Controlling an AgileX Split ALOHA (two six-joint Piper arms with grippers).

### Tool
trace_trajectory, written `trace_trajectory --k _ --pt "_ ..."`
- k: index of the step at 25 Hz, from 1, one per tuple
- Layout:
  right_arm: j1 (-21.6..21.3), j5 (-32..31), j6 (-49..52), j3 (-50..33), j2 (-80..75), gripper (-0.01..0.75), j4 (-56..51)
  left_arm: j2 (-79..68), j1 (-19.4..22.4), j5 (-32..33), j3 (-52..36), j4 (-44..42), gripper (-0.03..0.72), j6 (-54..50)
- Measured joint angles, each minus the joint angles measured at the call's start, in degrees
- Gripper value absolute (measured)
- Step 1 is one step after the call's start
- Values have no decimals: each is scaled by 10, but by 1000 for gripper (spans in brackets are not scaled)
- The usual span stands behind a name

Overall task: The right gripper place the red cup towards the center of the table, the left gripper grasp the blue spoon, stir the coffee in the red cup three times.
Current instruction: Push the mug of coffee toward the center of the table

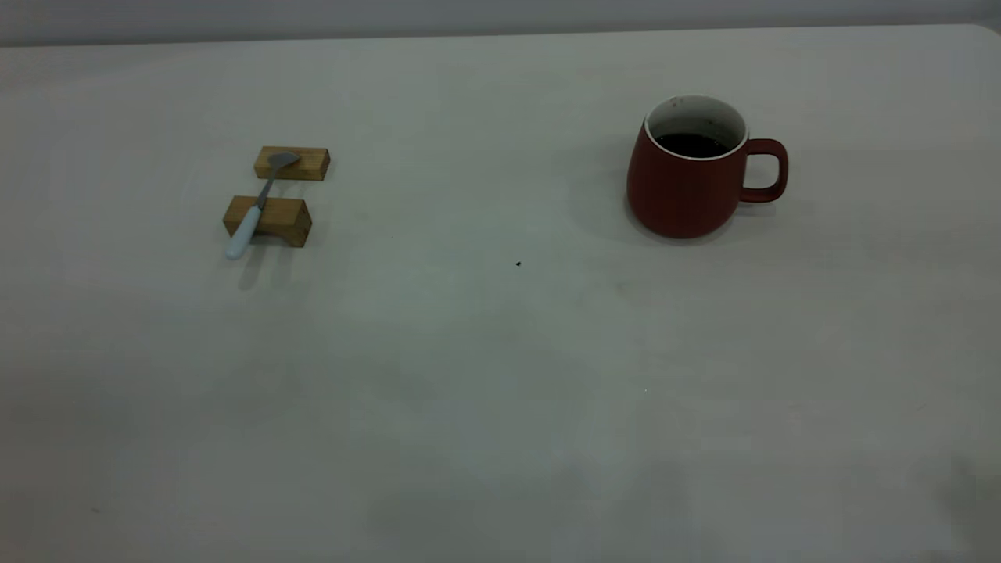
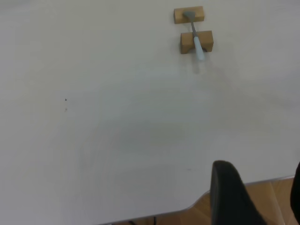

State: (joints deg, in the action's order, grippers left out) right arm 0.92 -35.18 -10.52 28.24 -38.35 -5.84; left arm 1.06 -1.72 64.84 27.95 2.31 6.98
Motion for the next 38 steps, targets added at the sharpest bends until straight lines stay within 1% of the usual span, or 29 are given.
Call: trace_trajectory --k 2,5,13,18,27,30,35,38 --pt "0 50 -55 13 -84 565 -23 0 0 0 0 0 391 0" --pt "0 86 -131 56 -215 565 -59 0 0 0 0 0 391 0" --pt "4 107 -354 212 -534 565 -148 0 0 0 0 0 391 0" --pt "29 107 -498 289 -683 565 -175 0 0 0 0 0 391 0" --pt "32 157 -871 360 -827 565 -186 0 0 0 0 0 391 0" --pt "31 180 -969 373 -856 565 -212 0 0 0 0 0 391 0" --pt "30 211 -1091 406 -899 565 -317 0 0 0 0 0 391 0" --pt "29 211 -1110 428 -925 565 -350 0 0 0 0 0 391 0"
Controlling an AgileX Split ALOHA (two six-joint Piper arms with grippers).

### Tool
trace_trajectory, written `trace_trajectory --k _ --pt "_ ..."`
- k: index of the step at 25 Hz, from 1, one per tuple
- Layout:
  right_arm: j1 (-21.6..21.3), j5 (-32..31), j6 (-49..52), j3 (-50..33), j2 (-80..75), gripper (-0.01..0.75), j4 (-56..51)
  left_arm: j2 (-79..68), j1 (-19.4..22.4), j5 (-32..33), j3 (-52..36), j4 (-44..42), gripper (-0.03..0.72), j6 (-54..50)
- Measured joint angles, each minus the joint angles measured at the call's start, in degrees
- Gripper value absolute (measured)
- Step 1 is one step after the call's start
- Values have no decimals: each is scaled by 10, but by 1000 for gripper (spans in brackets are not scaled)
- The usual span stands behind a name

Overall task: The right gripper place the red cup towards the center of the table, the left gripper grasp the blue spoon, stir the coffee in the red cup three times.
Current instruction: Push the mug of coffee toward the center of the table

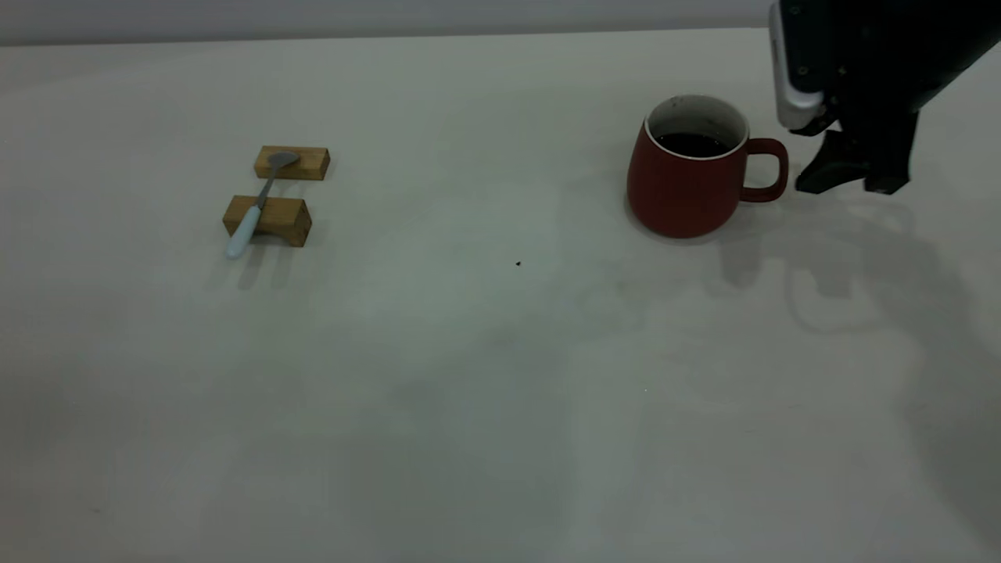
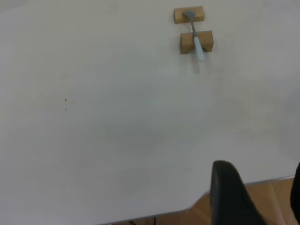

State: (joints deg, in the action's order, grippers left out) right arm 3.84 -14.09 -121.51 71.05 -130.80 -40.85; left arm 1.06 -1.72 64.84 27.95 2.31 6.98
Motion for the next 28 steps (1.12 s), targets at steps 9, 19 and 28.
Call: trace_trajectory --k 9,19,28 --pt "19 -1 -5 51 -55 565 -10 0 0 0 0 0 391 0" --pt "104 21 -5 67 -63 565 -11 0 0 0 0 0 391 0" --pt "183 45 -5 72 -63 565 -13 0 0 0 0 0 391 0"
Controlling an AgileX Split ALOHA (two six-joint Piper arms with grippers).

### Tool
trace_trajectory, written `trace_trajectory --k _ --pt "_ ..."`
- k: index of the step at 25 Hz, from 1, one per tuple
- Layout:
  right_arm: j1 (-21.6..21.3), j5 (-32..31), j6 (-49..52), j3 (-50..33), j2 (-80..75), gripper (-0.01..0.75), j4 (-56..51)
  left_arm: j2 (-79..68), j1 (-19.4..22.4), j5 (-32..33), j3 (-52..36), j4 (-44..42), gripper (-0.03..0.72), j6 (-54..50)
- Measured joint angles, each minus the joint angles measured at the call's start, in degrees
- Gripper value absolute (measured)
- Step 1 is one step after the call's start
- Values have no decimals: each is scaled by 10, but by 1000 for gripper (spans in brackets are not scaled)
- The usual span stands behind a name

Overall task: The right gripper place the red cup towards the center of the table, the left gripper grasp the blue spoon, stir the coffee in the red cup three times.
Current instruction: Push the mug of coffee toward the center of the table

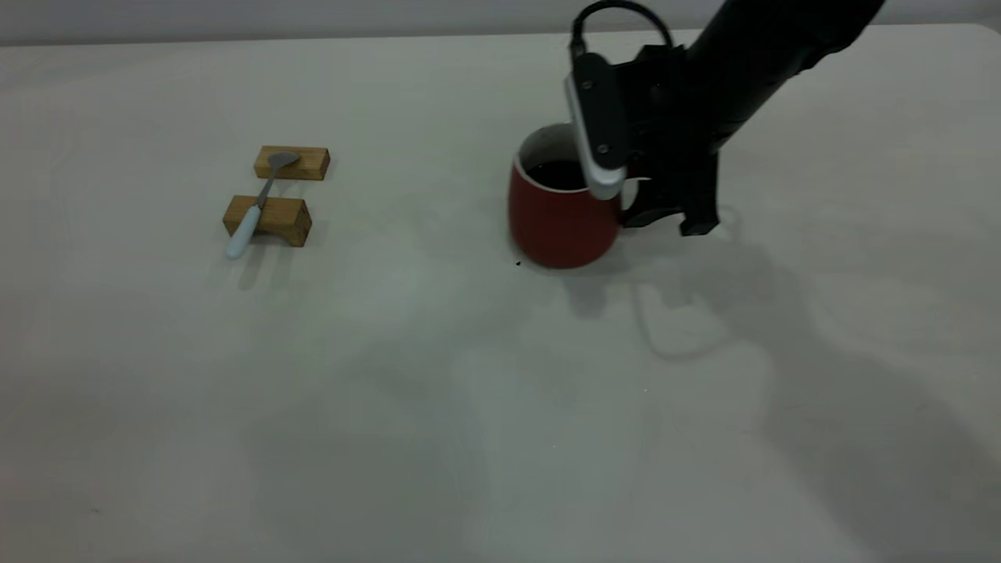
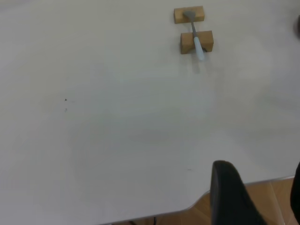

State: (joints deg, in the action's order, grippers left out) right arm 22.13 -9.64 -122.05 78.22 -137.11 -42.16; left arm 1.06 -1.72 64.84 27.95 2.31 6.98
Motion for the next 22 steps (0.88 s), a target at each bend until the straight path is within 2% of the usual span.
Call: trace_trajectory --k 11,16,22 --pt "9 -33 -1 91 -38 565 -144 0 0 0 0 0 391 0" --pt "8 -35 11 92 -40 565 -160 0 0 0 0 0 391 0" --pt "-4 -59 80 85 -24 565 -161 0 0 0 0 0 391 0"
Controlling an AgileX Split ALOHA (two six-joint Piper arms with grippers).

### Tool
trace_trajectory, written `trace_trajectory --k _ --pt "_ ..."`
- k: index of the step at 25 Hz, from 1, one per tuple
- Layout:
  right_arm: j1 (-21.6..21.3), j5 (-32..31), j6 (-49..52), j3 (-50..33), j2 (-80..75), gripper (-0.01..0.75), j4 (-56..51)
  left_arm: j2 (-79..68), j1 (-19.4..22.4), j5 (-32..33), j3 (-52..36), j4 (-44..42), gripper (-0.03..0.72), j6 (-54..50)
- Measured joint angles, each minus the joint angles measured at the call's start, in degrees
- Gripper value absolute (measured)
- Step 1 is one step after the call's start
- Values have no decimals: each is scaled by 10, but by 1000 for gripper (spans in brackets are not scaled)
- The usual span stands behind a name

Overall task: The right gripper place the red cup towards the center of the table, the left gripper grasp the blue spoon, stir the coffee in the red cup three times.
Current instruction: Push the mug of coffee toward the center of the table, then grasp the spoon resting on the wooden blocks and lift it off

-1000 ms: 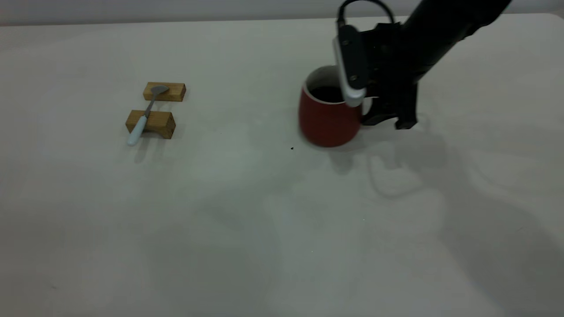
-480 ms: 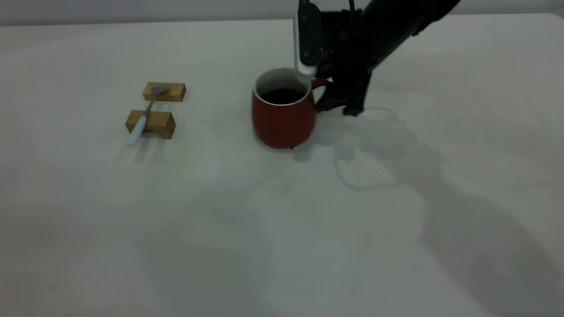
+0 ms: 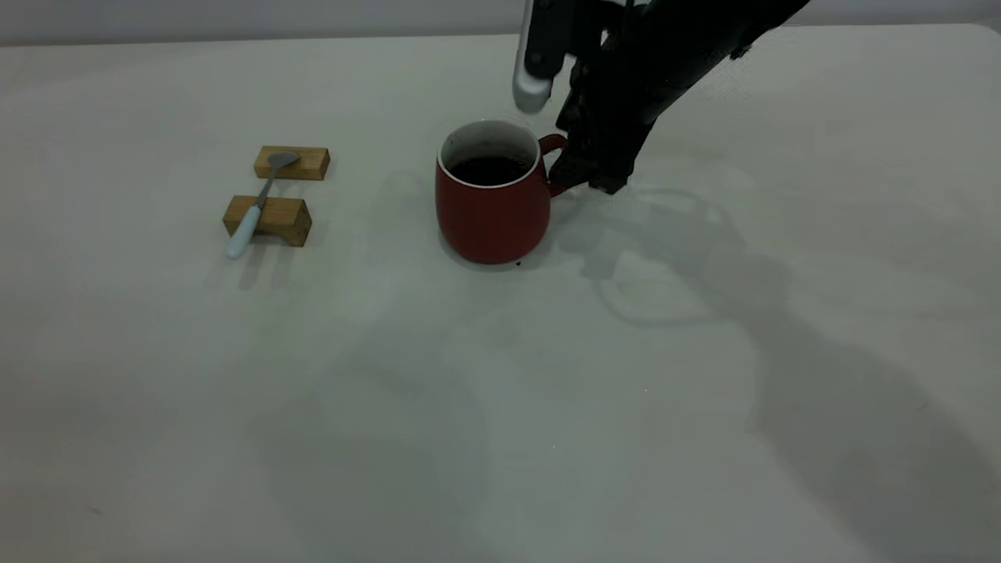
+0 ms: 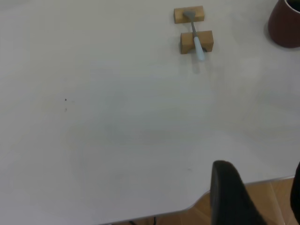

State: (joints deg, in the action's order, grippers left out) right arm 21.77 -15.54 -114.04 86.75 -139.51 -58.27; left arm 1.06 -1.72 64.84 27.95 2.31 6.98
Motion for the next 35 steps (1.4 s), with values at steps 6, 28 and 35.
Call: trace_trajectory --k 6,28,35 --pt "-15 -48 49 -53 44 565 0 0 0 0 0 0 391 0" --pt "-24 -430 1150 -391 640 565 583 0 0 0 0 0 391 0" --pt "-94 -431 1163 -549 792 565 589 0 0 0 0 0 391 0"
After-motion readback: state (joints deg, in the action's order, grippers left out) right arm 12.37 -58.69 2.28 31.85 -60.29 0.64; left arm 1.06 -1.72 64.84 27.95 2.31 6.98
